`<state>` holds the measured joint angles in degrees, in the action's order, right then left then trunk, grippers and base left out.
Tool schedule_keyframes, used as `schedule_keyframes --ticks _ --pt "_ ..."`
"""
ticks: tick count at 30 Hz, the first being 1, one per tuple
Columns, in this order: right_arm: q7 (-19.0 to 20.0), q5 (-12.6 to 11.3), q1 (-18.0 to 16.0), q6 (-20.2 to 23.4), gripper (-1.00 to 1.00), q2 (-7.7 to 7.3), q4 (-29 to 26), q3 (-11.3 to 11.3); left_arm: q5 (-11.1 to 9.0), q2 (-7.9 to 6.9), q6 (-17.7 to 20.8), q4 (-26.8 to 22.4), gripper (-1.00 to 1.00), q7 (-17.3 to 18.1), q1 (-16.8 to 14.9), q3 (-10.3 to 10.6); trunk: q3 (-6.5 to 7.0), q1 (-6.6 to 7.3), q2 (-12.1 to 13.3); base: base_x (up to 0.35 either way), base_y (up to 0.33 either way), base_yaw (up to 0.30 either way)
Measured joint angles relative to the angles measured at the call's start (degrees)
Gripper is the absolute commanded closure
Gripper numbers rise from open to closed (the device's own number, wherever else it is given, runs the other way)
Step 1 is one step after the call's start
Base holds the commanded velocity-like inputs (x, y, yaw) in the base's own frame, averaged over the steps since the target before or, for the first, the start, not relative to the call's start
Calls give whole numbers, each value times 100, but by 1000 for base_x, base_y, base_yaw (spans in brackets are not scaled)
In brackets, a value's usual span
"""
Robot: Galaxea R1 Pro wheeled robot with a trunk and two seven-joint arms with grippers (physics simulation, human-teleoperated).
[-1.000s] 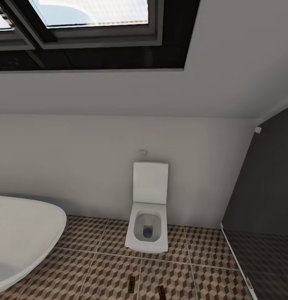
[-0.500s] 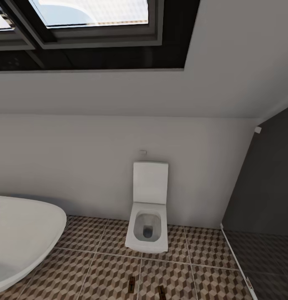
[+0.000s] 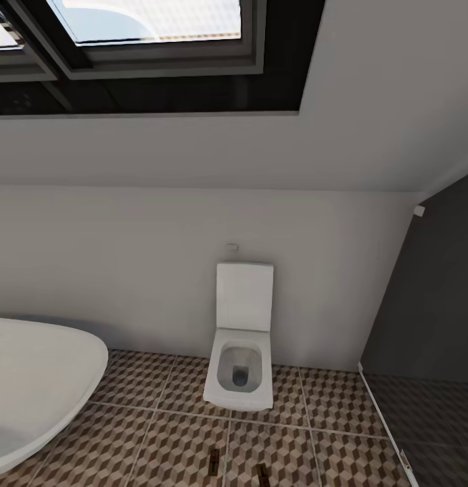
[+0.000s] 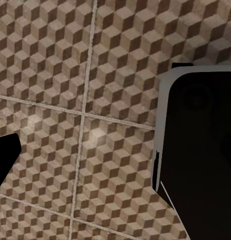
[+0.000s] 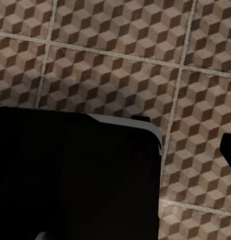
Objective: Take the four mousetraps from the cabinet in the bathroom and place them on the bathroom floor. Make sure all four end up on the same floor surface, and ensure that at least two of them are either under or directly next to the same bathroom sink.
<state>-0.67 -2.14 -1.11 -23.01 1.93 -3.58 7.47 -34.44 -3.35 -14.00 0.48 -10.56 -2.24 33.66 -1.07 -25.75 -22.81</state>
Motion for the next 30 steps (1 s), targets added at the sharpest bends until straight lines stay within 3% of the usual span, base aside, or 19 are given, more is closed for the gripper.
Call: schedule_keyframes --ticks 30 --pt "2 0 0 2 -100 0 0 0 0 2 0 0 -100 0 0 -1 0 0 0 0 0 0"
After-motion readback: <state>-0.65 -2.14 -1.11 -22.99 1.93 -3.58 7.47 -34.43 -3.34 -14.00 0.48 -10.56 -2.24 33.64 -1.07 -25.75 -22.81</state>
